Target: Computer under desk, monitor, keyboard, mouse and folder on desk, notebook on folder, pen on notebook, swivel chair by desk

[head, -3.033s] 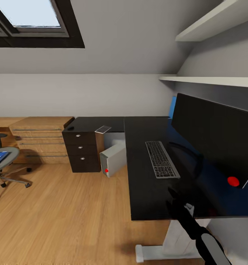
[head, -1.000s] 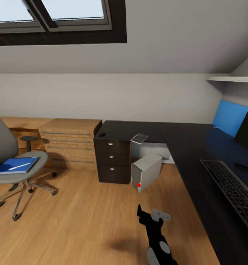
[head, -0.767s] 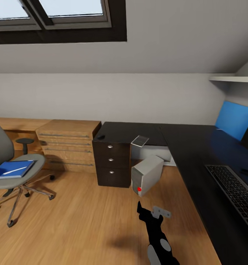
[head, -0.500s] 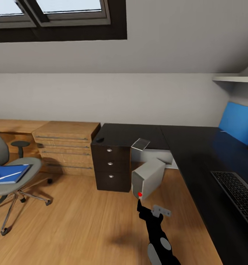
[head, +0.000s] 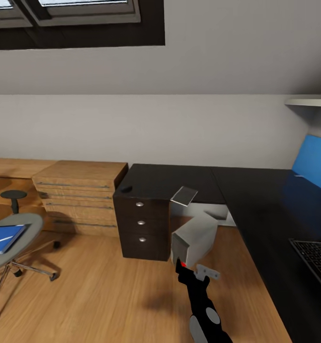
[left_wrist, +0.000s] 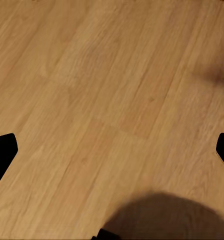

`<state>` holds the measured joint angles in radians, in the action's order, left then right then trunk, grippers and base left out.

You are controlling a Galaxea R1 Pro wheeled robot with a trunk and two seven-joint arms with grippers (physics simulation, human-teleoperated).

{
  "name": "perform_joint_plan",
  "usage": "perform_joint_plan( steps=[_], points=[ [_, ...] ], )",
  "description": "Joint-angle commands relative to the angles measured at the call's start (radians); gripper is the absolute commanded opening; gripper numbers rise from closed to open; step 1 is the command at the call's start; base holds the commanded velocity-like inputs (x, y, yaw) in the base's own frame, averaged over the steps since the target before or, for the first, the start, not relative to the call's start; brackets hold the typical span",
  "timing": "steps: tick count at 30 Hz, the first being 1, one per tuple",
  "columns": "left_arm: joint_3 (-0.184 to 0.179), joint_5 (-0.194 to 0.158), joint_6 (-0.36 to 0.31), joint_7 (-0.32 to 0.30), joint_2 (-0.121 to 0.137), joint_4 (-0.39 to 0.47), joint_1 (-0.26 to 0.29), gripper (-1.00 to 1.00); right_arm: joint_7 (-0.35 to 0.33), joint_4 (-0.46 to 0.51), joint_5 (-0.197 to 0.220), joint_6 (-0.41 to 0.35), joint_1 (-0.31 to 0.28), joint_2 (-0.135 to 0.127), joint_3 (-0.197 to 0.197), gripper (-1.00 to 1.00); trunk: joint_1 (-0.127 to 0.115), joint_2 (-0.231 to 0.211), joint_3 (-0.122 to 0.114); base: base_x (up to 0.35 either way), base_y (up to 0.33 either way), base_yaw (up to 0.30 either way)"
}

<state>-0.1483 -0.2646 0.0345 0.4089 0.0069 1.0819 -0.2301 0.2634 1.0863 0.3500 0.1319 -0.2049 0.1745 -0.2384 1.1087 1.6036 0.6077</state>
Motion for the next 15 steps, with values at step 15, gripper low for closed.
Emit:
perform_joint_plan(
  steps=[15],
  points=[
    [-0.002,-0.011,0.002,0.010,0.001,0.001,0.000,1.00,0.005,-0.002,0.011,0.020,-0.001,0.000,-0.011,1.00,0.001,0.000,0.001,0.152,0.000,0.000]
  ],
)
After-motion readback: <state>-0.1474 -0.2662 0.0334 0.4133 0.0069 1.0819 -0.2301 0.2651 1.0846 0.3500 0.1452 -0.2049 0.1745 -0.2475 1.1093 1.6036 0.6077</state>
